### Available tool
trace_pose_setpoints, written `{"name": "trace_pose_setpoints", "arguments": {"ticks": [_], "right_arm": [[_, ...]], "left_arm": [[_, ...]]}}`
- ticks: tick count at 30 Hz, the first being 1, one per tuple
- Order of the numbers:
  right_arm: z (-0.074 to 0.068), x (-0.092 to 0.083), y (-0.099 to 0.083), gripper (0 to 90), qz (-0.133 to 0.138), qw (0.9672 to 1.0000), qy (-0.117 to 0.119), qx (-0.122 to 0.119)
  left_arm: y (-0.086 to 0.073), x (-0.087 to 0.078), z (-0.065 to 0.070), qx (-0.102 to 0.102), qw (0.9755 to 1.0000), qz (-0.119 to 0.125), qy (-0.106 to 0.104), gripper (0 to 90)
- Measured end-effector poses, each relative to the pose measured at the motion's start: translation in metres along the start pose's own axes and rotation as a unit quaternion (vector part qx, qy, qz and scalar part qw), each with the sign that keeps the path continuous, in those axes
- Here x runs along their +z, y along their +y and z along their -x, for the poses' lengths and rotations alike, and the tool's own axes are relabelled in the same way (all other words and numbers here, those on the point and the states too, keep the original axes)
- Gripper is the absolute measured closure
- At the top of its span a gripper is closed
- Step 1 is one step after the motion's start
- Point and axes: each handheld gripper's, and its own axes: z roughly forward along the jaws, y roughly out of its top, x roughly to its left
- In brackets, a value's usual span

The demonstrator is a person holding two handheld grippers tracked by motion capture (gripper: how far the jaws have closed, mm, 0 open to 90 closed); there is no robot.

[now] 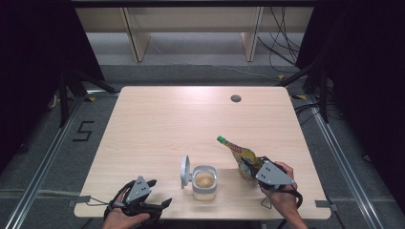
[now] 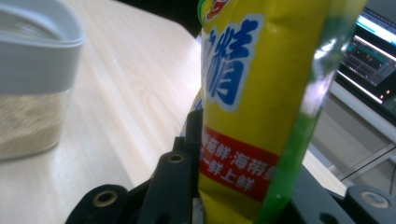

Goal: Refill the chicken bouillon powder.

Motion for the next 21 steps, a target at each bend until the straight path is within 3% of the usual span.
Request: {"name": "trace_pose_setpoints", "arguments": {"ticks": [3, 9, 11, 12, 19, 21], "right_arm": [[0.004, 0.006, -0.003, 79.0, 0.006, 0.9995, -0.009, 0.03], [0.009, 0.01, -0.009, 78.8, 0.012, 0.9986, -0.018, 0.049], [0.008, 0.008, -0.011, 78.2, 0.01, 0.9975, -0.016, 0.068], [0.01, 0.007, -0.012, 77.7, 0.012, 0.9978, -0.02, 0.061], [0.011, -0.004, -0.019, 74.3, 0.003, 0.996, -0.028, 0.084], [0.011, -0.006, -0.021, 73.1, 0.002, 0.9963, -0.033, 0.08]], "left_arm": [[0.0, 0.0, 0.0, 0.0, 1.0, 0.002, 0.002, 16.0], [0.0, -0.002, 0.001, 0.006, 1.0, 0.0, 0.003, 16.0], [0.0, -0.003, 0.0, 0.01, 0.9999, -0.003, 0.004, 16.0], [0.0, -0.003, -0.001, 0.014, 0.9999, -0.006, 0.003, 16.0], [0.0, -0.003, 0.0, 0.011, 0.9999, -0.003, 0.005, 16.0], [0.0, -0.004, -0.002, 0.02, 0.9997, -0.013, 0.007, 16.0]]}}
